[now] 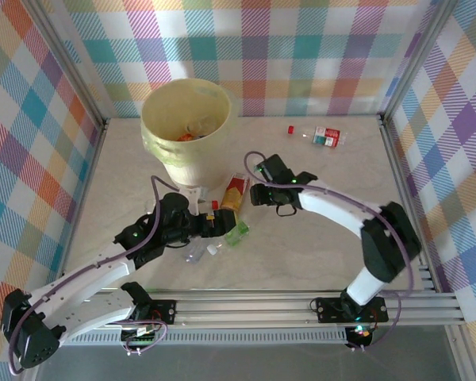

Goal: Put the plastic bottles in the bin

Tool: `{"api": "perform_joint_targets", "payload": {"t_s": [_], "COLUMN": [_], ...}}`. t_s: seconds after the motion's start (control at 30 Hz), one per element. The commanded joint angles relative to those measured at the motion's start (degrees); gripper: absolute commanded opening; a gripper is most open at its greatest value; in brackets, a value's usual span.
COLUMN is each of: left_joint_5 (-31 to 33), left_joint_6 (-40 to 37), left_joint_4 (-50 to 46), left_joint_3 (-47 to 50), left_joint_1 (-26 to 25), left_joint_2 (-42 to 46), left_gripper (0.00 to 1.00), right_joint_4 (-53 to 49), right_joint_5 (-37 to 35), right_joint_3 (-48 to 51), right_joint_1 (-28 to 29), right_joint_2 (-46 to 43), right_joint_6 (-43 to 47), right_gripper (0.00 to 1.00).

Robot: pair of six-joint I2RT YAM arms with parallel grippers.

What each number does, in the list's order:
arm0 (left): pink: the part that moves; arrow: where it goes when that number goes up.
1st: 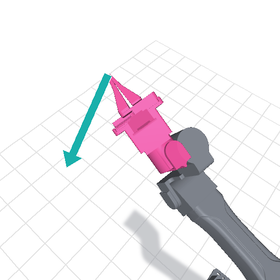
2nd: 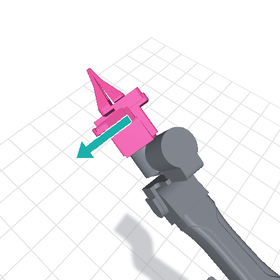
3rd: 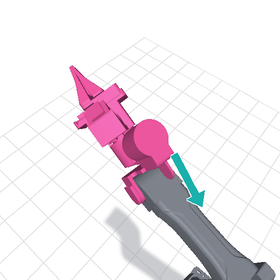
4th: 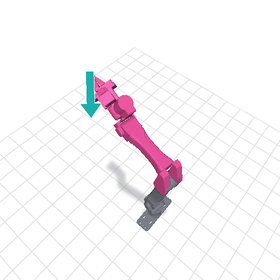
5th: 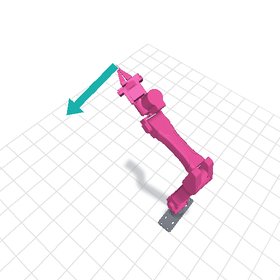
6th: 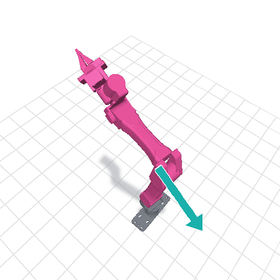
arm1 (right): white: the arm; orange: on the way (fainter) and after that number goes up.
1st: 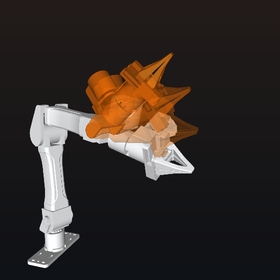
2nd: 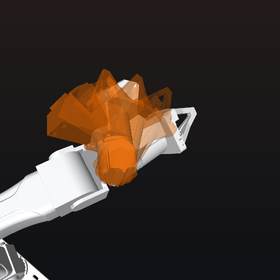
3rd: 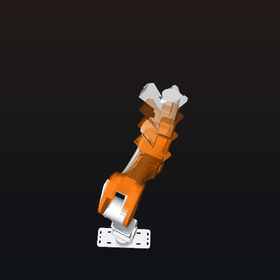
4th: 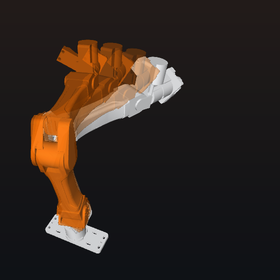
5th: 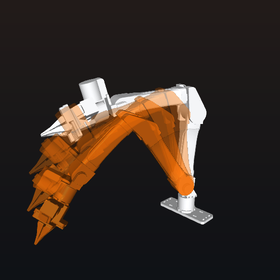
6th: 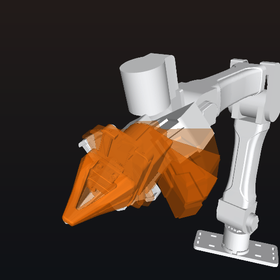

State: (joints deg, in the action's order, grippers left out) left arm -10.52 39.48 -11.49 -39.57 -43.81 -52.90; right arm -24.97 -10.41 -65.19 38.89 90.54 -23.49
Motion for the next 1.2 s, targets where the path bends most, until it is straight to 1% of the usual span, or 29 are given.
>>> {"api": "perform_joint_targets", "payload": {"t_s": [0.0,0.13,0.27,0.4,0.6,0.77,0.93,1.03,1.07,1.1,1.17], "left_joint_5": [1.74,0.54,-2.18,-4.47,-5.69,-8.11,-11.32,-12.4,-12.52,-12.66,-12.86], "left_joint_6": [3.77,5.56,6.17,6.55,7.95,8.63,9.2,9.16,9.2,9.2,9.08], "left_joint_4": [6.93,8.32,8.05,9.04,8.3,9.93,12.19,12.71,12.71,12.7,12.62], "left_joint_3": [-0.91,-5.35,-10.97,-15.33,-20.47,-23.03,-23.73,-23.92,-23.89,-23.88,-23.89], "left_joint_1": [-0.73,-0.64,-0.39,-0.14,0.09,0.1,-0.02,-0.34,-0.4,-0.49,-0.59], "left_joint_2": [-1.87,-6.25,-11.06,-14.57,-19.1,-22.14,-24.14,-24.73,-24.87,-24.82,-24.88], "left_gripper": [1.0,1.0,1.0,1.0,0.98,0.96,0.89,0.82,0.79,0.74,0.66], "right_joint_4": [2.53,2.3,2.64,1.57,1.2,0.92,0.84,0.84,0.89,0.88,0.89], "right_joint_5": [3.18,6.76,11.42,15.1,20.46,23.82,24.98,25.14,25.02,24.83,24.66], "right_joint_3": [2.67,5.32,7.84,9.06,10.73,11.35,11.31,11.18,11.15,11.14,11.05], "right_joint_1": [-0.39,-0.34,-0.31,-0.31,-0.31,-0.24,-0.22,-0.22,-0.22,-0.22,-0.23], "right_joint_2": [-6.85,-13.89,-20.88,-26.02,-32.13,-34.55,-34.63,-34.23,-34.27,-34.21,-34.05], "right_joint_6": [4.3,6.9,8.59,9.83,10.41,10.48,10.48,10.48,10.43,10.4,10.39], "right_gripper": [0.59,0.59,0.59,0.59,0.58,0.58,0.58,0.58,0.58,0.58,0.58]}}
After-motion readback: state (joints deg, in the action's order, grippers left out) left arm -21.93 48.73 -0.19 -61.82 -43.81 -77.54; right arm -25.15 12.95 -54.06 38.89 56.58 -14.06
